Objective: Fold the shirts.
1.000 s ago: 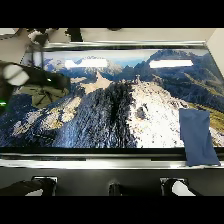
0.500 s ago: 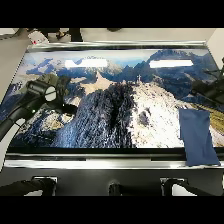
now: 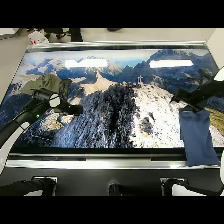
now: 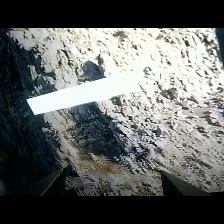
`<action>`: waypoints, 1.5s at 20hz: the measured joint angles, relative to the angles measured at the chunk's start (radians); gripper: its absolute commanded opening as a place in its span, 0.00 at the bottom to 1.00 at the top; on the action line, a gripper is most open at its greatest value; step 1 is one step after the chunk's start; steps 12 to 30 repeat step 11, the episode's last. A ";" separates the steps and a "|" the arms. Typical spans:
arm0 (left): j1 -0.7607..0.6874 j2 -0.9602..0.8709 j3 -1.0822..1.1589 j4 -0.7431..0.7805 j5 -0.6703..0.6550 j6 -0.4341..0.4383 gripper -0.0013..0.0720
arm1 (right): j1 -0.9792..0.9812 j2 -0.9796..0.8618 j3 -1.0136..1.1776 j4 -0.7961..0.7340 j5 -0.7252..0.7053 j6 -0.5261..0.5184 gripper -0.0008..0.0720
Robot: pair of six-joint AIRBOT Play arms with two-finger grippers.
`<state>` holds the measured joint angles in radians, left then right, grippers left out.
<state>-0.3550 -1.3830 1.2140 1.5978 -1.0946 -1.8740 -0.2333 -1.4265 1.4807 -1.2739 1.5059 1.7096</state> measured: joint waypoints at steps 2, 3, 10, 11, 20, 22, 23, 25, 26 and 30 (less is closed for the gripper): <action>0.000 0.000 -0.002 -0.004 0.031 -0.019 0.65 | 0.000 -0.010 -0.009 0.033 -0.010 -0.018 0.94; 0.000 0.000 -0.003 -0.005 0.041 -0.024 0.65 | 0.000 -0.014 -0.013 0.044 -0.014 -0.024 0.94; 0.000 0.000 -0.004 -0.009 0.067 -0.039 0.65 | 0.000 -0.021 -0.019 0.071 -0.022 -0.039 0.94; 0.000 0.000 -0.004 -0.009 0.069 -0.039 0.65 | 0.000 -0.022 -0.019 0.073 -0.022 -0.040 0.94; 0.000 0.000 -0.004 -0.009 0.069 -0.039 0.65 | 0.000 -0.022 -0.019 0.073 -0.022 -0.040 0.94; 0.000 0.000 -0.004 -0.009 0.069 -0.039 0.65 | 0.000 -0.022 -0.019 0.073 -0.022 -0.040 0.94; 0.000 0.000 -0.004 -0.009 0.069 -0.039 0.65 | 0.000 -0.022 -0.019 0.073 -0.022 -0.040 0.94; 0.000 0.000 -0.004 -0.009 0.069 -0.039 0.65 | 0.000 -0.022 -0.019 0.073 -0.022 -0.040 0.94; 0.000 0.000 -0.004 -0.009 0.069 -0.039 0.65 | 0.000 -0.022 -0.019 0.073 -0.022 -0.040 0.94; 0.000 0.000 -0.004 -0.009 0.069 -0.039 0.65 | 0.000 -0.022 -0.019 0.073 -0.022 -0.040 0.94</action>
